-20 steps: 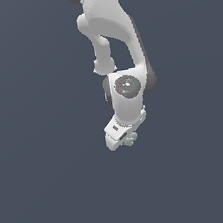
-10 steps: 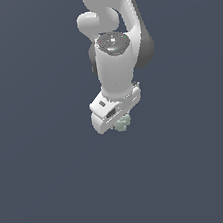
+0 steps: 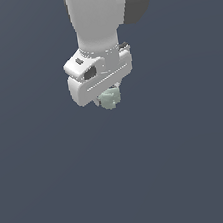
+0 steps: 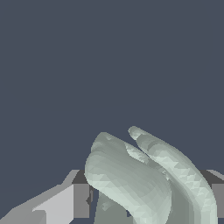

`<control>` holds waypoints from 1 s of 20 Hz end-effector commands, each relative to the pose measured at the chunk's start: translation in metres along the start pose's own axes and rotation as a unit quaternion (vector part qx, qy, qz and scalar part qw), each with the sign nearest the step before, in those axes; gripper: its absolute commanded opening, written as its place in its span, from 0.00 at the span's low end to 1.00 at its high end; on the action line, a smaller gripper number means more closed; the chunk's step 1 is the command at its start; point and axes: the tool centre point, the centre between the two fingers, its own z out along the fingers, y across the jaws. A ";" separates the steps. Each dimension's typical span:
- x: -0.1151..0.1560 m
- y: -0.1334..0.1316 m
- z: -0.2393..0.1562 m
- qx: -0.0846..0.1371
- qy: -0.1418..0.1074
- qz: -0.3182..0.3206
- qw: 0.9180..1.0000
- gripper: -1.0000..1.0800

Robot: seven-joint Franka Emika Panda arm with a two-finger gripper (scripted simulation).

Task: Pick up the object and move it to a goal position.

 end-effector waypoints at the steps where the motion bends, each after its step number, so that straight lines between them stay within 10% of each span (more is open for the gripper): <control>1: -0.009 0.002 -0.029 0.000 0.000 0.000 1.000 0.00; 20: -0.049 0.021 -0.177 0.000 0.000 0.000 1.000 0.00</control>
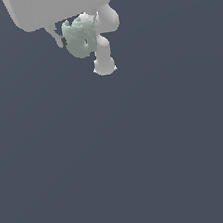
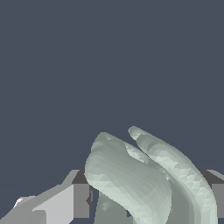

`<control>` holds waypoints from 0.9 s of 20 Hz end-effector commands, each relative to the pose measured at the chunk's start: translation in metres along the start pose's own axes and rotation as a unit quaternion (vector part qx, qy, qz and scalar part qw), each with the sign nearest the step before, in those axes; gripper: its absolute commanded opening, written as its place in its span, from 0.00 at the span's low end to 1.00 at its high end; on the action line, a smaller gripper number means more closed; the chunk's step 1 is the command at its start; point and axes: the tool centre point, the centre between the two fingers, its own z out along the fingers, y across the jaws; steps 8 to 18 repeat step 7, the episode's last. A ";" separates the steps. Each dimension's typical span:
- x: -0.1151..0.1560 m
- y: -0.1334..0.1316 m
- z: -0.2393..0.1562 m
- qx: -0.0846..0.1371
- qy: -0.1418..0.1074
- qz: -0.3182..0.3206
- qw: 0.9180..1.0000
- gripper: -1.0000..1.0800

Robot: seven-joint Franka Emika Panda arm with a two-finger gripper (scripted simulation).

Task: Pick up the object and move it to a goal position.

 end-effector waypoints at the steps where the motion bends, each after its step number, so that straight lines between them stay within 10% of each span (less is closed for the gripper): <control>1: -0.002 0.001 -0.008 0.000 0.000 0.000 1.000 0.00; 18: -0.003 0.002 -0.015 0.000 0.000 0.000 1.000 0.00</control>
